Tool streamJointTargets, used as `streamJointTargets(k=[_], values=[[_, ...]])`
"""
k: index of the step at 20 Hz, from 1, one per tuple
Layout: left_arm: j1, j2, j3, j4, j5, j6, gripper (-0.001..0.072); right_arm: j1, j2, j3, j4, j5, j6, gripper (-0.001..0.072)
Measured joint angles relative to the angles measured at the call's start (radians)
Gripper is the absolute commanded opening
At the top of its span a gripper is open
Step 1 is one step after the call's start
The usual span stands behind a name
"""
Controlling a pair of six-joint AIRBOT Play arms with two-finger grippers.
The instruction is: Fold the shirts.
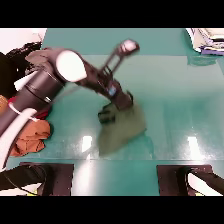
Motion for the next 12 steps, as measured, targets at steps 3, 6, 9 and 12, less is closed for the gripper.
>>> streamJointTargets(k=[3,6,9,12], values=[[-0.002,0.006,-0.071,0.035,0.030,-0.016,0.0549,0.000,0.000,0.004,0.000,0.026,0.000,0.0013],[0.082,0.007,-0.087,0.091,0.051,-0.024,0.0549,0.000,0.000,0.006,0.000,0.040,0.000,0.0013],[0.197,-0.029,-0.122,0.106,0.055,-0.037,0.0549,0.000,0.000,0.006,0.000,0.052,0.000,0.0013],[0.258,-0.112,-0.165,0.071,0.042,-0.023,0.0549,0.000,0.000,0.006,0.000,0.062,0.001,0.0012]])
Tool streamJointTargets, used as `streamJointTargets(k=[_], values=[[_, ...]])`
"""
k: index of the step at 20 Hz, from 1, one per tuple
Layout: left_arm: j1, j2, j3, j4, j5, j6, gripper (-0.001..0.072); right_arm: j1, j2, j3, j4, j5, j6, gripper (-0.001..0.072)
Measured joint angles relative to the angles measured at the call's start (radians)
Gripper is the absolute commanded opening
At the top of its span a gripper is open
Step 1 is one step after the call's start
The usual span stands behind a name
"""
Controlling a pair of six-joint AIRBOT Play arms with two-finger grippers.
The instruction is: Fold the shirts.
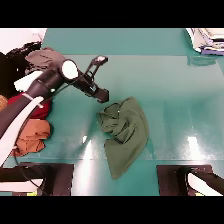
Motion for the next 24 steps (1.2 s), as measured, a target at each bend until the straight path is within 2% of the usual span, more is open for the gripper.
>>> streamJointTargets(k=[7,8,9,10,11,15,19,20,21,22,23,24], values=[[0.036,-0.179,-0.030,-0.094,-0.024,0.049,0.0547,0.000,-0.001,0.000,0.000,0.013,0.001,0.0012],[0.037,-0.187,-0.030,-0.101,-0.025,0.051,0.0490,0.000,-0.001,-0.002,0.000,0.014,0.001,0.0012],[0.038,-0.193,-0.031,-0.107,-0.025,0.052,0.0240,0.000,-0.002,-0.008,0.000,0.014,0.001,0.0012],[0.037,-0.199,-0.032,-0.111,-0.025,0.055,0.0043,0.000,-0.002,-0.021,0.001,0.015,0.001,0.0012],[0.036,-0.201,-0.032,-0.117,-0.026,0.056,0.0024,0.000,-0.002,-0.040,0.000,0.016,0.002,0.0012],[0.068,-0.181,-0.001,-0.105,-0.034,0.056,0.0023,0.000,0.021,-0.191,-0.001,0.019,0.017,0.0012],[0.180,-0.072,0.081,-0.051,-0.039,0.054,0.0023,0.012,0.063,-0.480,-0.068,0.013,0.088,0.0017],[0.213,-0.040,0.098,-0.044,-0.035,0.052,0.0024,0.023,0.070,-0.571,-0.086,-0.001,0.109,0.0194],[0.240,-0.014,0.110,-0.039,-0.032,0.051,0.0024,0.039,0.072,-0.663,-0.095,-0.023,0.126,0.0498],[0.265,0.009,0.119,-0.031,-0.030,0.051,0.0024,0.058,0.068,-0.747,-0.090,-0.045,0.137,0.0572],[0.283,0.026,0.125,-0.025,-0.029,0.051,0.0024,0.082,0.054,-0.831,-0.060,-0.079,0.145,0.0570],[0.293,0.038,0.129,-0.024,-0.029,0.051,0.0024,0.109,0.032,-0.899,-0.023,-0.104,0.152,0.0534]])
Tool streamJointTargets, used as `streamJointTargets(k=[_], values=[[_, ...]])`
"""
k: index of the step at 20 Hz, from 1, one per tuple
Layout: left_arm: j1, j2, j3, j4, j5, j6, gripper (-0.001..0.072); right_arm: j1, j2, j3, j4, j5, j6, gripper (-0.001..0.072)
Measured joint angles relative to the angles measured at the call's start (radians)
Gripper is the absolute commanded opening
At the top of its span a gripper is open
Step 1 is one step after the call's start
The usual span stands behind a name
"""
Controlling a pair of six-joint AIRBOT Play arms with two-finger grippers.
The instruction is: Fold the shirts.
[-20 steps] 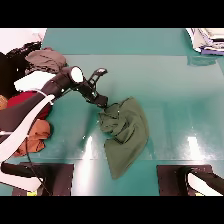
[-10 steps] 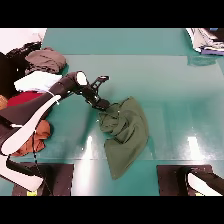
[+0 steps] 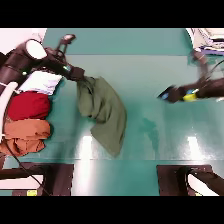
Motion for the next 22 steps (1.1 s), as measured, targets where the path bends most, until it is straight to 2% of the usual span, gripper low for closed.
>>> streamJointTargets(k=[1,4,8,9,10,11,12,16,22], values=[[0.008,0.009,0.002,0.002,0.000,0.000,0.0024,0.035,-0.031,-0.061,0.045,-0.029,0.002,0.0483],[0.023,0.023,0.003,0.008,-0.002,-0.001,0.0024,0.158,-0.139,-0.157,0.173,-0.118,-0.023,0.0476],[0.031,0.030,0.004,0.008,-0.008,-0.002,0.0024,0.327,-0.298,-0.119,0.262,-0.221,-0.053,0.0476],[0.031,0.031,0.004,0.009,-0.008,-0.002,0.0024,0.361,-0.340,-0.090,0.267,-0.235,-0.056,0.0434],[0.031,0.031,0.004,0.009,-0.010,-0.002,0.0024,0.387,-0.376,-0.063,0.271,-0.244,-0.059,0.0314],[0.032,0.032,0.004,0.009,-0.013,-0.002,0.0024,0.408,-0.410,-0.034,0.274,-0.249,-0.060,0.0143],[0.032,0.032,0.004,0.009,-0.014,-0.002,0.0023,0.425,-0.443,-0.005,0.277,-0.257,-0.062,0.0013],[0.032,0.046,0.016,0.043,-0.018,-0.003,0.0023,0.431,-0.499,0.101,0.219,-0.256,-0.056,0.0010],[0.032,0.192,0.137,0.200,0.058,-0.021,0.0023,0.258,-0.323,0.302,-0.181,-0.163,0.106,0.0010]])
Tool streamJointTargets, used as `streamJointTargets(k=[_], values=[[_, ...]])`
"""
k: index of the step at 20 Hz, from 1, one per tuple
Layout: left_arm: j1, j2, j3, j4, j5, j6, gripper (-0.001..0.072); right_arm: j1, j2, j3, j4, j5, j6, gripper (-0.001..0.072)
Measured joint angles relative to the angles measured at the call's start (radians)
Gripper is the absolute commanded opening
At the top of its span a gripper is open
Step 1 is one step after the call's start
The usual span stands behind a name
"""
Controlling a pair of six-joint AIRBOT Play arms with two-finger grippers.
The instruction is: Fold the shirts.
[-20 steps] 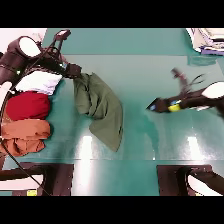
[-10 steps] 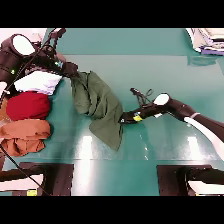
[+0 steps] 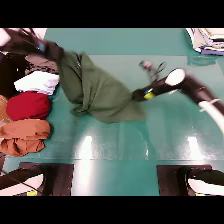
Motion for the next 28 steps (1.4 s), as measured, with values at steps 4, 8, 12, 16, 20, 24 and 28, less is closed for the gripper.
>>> streamJointTargets(k=[4,8,12,16,20,24,28], values=[[0.000,0.145,0.092,0.036,0.080,0.037,0.0023,-0.159,0.186,0.160,-0.145,0.032,0.043,0.0010],[0.000,0.282,0.133,0.044,0.113,0.068,0.0023,-0.264,0.348,0.298,-0.182,0.042,0.043,0.0010],[0.000,0.391,0.145,0.047,0.130,0.078,0.0023,-0.303,0.474,0.388,-0.201,0.044,0.016,0.0010],[0.000,0.486,0.148,0.022,0.153,0.082,0.0024,-0.314,0.556,0.449,-0.225,0.047,-0.001,0.0010],[0.000,0.550,0.149,-0.035,0.153,0.081,0.0023,-0.318,0.581,0.499,-0.270,0.062,-0.005,0.0010],[0.000,0.499,0.105,-0.061,-0.043,0.067,0.0024,-0.319,0.468,0.523,-0.292,0.198,-0.003,0.0010],[0.001,0.362,-0.087,-0.071,-0.159,0.042,0.0024,-0.316,0.228,0.530,-0.294,0.393,0.005,0.0010]])
